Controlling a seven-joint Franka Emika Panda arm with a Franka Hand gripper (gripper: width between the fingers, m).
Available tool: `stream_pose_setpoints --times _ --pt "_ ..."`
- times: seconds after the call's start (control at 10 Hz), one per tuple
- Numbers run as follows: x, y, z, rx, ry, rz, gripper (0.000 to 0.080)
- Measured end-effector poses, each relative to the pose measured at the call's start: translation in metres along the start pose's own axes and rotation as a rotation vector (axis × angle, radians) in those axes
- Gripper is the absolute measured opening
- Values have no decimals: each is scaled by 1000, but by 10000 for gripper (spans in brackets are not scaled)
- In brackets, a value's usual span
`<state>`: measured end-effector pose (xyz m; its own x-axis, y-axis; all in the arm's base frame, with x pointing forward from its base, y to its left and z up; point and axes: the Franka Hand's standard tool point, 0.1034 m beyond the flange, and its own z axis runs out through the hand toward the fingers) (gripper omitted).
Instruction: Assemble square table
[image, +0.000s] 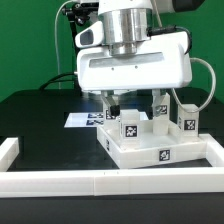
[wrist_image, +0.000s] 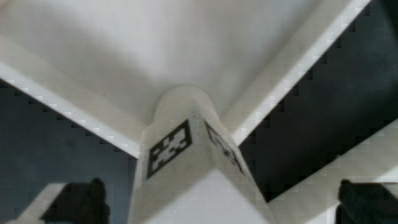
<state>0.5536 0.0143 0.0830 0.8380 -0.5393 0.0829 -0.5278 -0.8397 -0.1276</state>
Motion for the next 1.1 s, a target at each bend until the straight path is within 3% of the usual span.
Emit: stream_pose_setpoints --times 0.7,0.9,1.0,1.1 --pt "4 6 0 -14 7 -414 649" --pt "4 6 0 -14 7 -407 426" --pt "4 6 0 -14 7 -407 426" --pt "4 6 0 -13 8 -397 288"
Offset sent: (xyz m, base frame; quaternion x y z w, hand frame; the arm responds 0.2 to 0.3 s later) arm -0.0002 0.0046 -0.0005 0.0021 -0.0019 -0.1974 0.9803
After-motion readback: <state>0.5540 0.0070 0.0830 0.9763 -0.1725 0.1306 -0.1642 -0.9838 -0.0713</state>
